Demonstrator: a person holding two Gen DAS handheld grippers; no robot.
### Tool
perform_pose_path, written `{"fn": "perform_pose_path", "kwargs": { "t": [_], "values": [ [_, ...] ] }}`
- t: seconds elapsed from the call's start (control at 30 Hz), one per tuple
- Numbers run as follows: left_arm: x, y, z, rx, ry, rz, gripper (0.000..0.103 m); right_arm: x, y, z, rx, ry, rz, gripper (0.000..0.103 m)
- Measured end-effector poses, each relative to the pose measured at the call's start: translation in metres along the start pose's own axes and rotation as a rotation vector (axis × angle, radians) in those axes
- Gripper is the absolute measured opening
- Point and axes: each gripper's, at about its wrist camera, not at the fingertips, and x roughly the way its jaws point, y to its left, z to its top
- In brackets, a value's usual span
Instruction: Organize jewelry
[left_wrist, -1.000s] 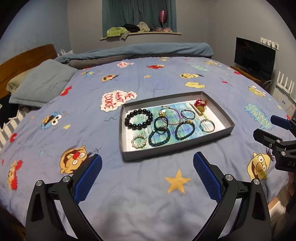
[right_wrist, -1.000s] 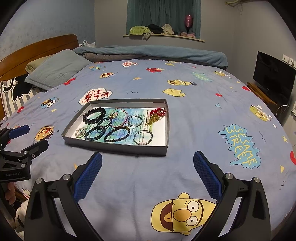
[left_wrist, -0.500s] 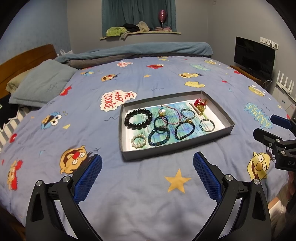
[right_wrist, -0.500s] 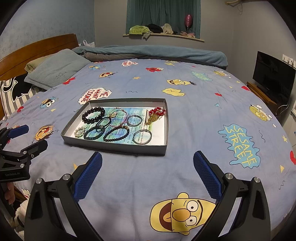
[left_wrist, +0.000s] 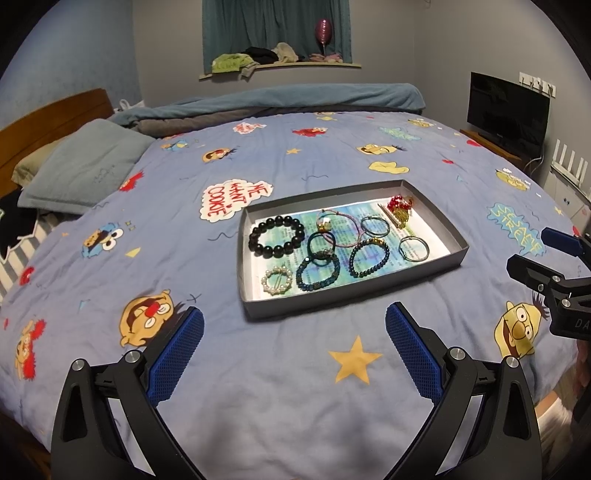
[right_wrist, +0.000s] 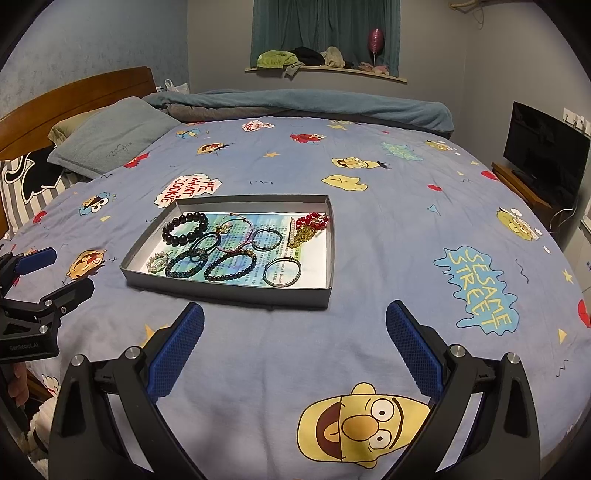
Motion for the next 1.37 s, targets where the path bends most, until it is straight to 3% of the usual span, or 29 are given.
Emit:
{"fn": "perform_pose_path", "kwargs": {
  "t": [1.37],
  "values": [
    [0.01, 0.002, 0.002, -0.001, 0.014, -0.012, 0.098, 0.005, -0.005, -0.004, 0.001, 0.013, -0.004, 0.097]
  ]
}}
